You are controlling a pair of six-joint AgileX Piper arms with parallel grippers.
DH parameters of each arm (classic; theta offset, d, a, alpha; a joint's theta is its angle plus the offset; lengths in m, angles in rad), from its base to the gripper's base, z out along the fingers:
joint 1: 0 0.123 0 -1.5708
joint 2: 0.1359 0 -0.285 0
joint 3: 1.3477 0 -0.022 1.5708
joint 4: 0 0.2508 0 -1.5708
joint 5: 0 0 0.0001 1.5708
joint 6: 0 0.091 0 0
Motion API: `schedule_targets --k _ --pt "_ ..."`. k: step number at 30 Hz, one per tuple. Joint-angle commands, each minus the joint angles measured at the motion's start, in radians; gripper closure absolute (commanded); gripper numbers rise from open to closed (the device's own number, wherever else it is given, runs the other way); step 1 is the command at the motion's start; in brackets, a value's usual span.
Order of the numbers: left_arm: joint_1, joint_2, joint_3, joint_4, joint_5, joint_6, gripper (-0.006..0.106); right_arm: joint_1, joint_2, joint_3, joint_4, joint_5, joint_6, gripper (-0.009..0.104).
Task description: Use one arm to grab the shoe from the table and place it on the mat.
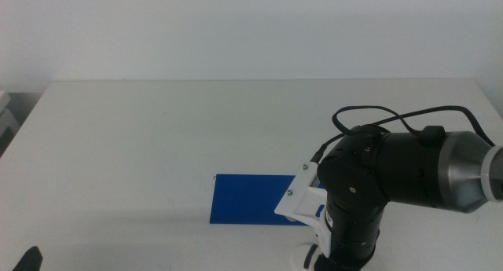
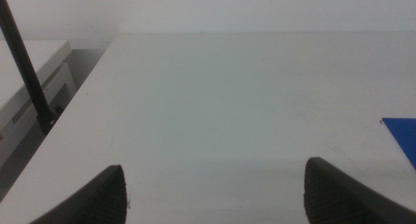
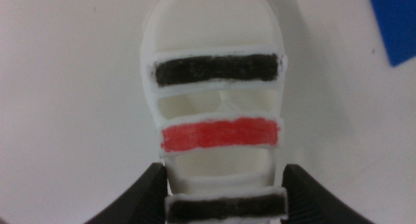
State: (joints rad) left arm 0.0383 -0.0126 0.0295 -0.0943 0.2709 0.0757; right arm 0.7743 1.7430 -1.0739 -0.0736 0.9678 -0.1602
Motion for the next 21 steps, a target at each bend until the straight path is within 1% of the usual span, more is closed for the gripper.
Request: schedule_targets --k 1,2,9,12,16,18,21 --pt "-0.004 -0.014 0.007 -0.008 -0.08 -0.004 0.007 -0.003 -0.051 -0.036 -0.012 0.048 -0.008 0.095" --pt "-0.004 -0.014 0.007 -0.008 -0.08 -0.004 0.007 -0.003 -0.054 -0.051 -0.015 0.066 -0.007 0.099" --pt "-0.004 -0.014 0.007 -0.008 -0.08 -0.004 0.007 -0.003 -0.057 -0.251 -0.018 0.222 -0.007 0.099" --pt "-0.004 -0.014 0.007 -0.008 -0.08 -0.004 0.007 -0.003 -0.056 -0.35 -0.022 0.239 -0.031 0.099" --pt "-0.004 -0.014 0.007 -0.008 -0.08 -0.004 0.007 -0.008 -0.054 -0.438 -0.03 0.254 -0.135 0.099" --pt "-0.004 -0.014 0.007 -0.008 -0.08 -0.004 0.007 -0.023 -0.042 -0.481 -0.013 0.287 -0.214 0.099" --pt "-0.004 -0.014 0.007 -0.008 -0.08 -0.004 0.007 -0.046 -0.012 -0.55 0.002 0.319 -0.269 0.099"
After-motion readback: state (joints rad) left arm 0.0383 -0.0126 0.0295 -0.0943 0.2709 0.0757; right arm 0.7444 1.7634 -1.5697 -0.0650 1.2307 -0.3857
